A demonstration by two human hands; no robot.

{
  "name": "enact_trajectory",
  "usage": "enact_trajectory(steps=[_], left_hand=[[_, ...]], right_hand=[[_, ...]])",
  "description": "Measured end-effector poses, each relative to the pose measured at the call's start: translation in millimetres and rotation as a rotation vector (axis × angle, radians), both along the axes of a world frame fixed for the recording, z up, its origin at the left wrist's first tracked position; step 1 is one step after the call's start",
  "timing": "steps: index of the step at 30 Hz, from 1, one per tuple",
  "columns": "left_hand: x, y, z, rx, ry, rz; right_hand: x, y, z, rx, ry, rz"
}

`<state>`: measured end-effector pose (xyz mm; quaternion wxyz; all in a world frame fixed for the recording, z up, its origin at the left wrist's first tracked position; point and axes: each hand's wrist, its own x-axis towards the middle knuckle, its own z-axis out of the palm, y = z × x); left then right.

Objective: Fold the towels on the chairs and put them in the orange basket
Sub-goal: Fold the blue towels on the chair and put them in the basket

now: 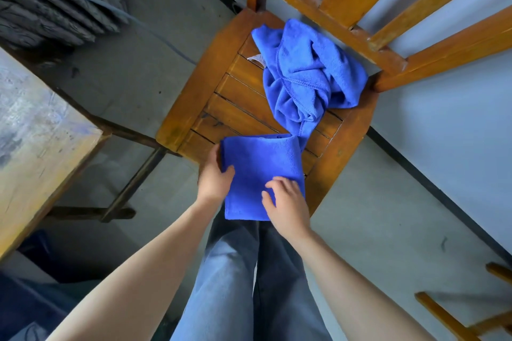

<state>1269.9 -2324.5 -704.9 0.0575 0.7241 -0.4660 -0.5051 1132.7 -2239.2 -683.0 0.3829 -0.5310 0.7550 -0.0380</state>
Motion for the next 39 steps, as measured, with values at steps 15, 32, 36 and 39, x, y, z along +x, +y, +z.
enact_trajectory(steps=[15, 32, 36, 39], left_hand=[[-8.9, 32.0, -15.1, -0.325, -0.572, -1.138], [11.8, 74.3, -37.7, -0.549, -0.544, -1.288], [9.4, 71.8, -48.9, -0.751, -0.580, -1.221], [4.9, 69.1, -45.9, -0.788, -0.514, -1.165]], right_hand=[[-35.7, -41.7, -21.9, 0.211, 0.191, 0.252], [-40.2, 46.3, -44.1, -0.190, 0.410, 0.763], [-41.2, 57.0, -52.5, -0.306, 0.454, 0.725], [-33.4, 68.5, -50.6, -0.315, 0.477, 0.689]])
